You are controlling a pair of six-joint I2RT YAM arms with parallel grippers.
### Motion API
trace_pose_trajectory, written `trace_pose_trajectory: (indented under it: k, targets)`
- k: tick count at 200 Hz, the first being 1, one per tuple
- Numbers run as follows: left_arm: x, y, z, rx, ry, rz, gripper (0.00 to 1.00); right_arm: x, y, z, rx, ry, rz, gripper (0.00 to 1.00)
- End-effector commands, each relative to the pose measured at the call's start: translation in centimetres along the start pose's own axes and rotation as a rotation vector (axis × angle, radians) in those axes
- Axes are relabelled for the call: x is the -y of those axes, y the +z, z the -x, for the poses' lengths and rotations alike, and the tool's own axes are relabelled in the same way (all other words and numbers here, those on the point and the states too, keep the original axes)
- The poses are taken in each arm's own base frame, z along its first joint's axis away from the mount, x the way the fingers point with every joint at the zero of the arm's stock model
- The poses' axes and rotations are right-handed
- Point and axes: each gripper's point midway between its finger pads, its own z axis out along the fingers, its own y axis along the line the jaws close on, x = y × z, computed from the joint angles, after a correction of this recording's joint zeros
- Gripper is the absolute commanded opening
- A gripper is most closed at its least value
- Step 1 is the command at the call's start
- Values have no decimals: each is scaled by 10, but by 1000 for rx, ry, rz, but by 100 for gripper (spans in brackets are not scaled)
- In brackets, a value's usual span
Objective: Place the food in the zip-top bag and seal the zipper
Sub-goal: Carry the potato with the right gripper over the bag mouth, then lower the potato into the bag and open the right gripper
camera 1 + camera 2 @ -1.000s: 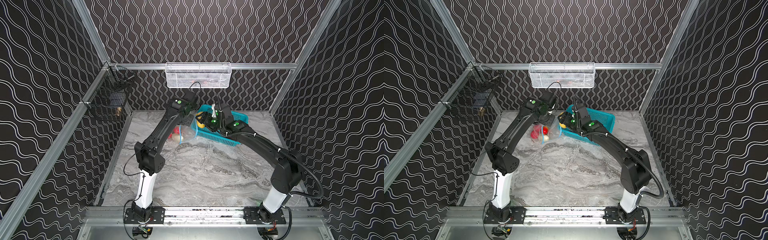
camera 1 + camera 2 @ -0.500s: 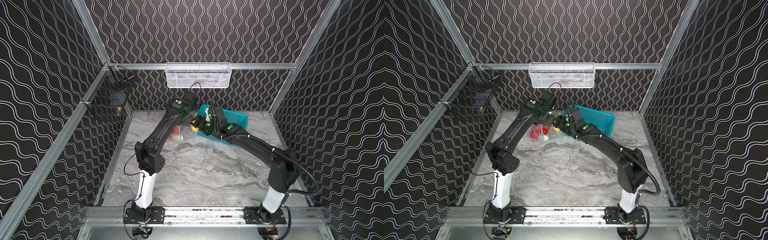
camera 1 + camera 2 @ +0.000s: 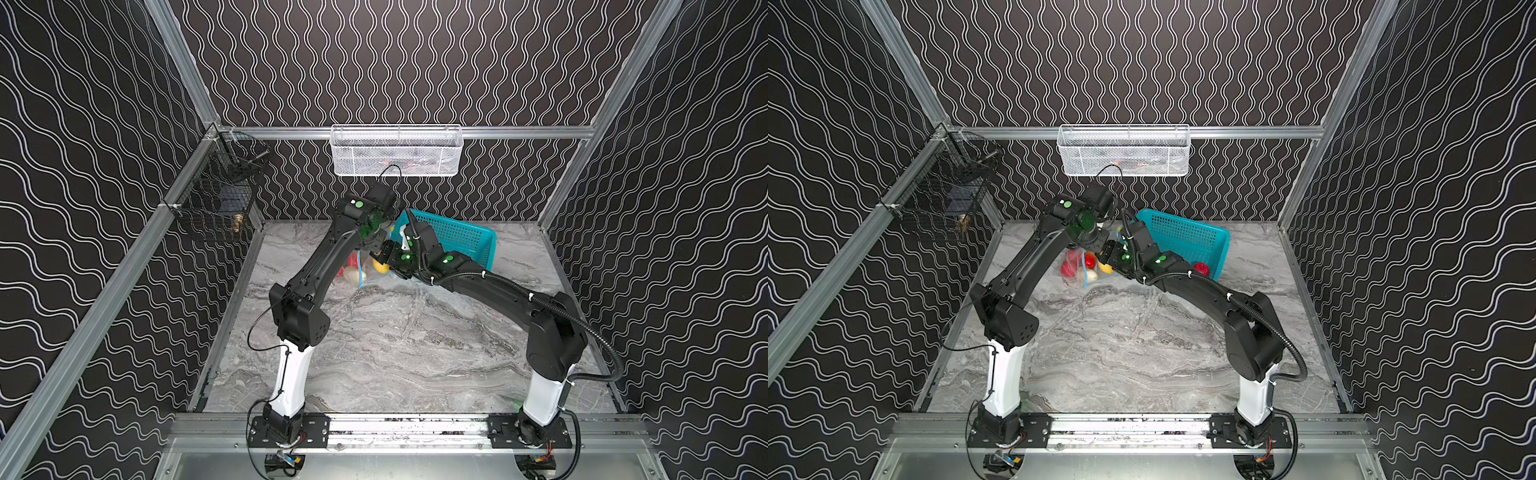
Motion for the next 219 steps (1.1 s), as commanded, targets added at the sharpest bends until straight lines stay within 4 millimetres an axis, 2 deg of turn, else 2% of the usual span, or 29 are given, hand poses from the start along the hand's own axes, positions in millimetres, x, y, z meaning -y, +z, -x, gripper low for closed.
trace_pose_trajectory:
  k: [1, 52, 74, 79, 124, 137, 150, 175, 178, 181, 219]
  targets:
    - [-4, -9, 3, 23, -14, -1, 0, -18, 4, 5, 19, 5, 80, 62]
    - [1, -12, 3, 24, -16, -36, 0, -28, 12, 1, 36, -3, 178, 64]
    - [2, -15, 5, 33, -11, -45, 0, -33, 11, 6, 61, -18, 192, 65]
    - [1, -16, 5, 35, -14, -43, 0, -23, 22, 3, 49, -15, 173, 65]
    - [1, -22, 6, 44, -17, -58, 0, -24, 39, 9, 59, -44, 162, 66]
    - [0, -27, 8, 56, -16, -61, 0, -19, 46, 12, 64, -52, 119, 67]
    - [-4, -28, 10, 63, -21, -40, 0, -18, 53, 12, 52, -61, 105, 70]
    - [-3, -25, 6, 55, -13, -40, 0, -16, 60, 15, 50, -70, 80, 86]
    - [-2, -24, 5, 54, -12, -41, 0, -15, 61, 15, 48, -69, 76, 96]
    - [-2, -24, 5, 52, -13, -40, 0, -15, 61, 15, 47, -69, 74, 99]
    - [-5, -22, 5, 46, -14, -26, 0, -16, 58, 17, 53, -80, 63, 99]
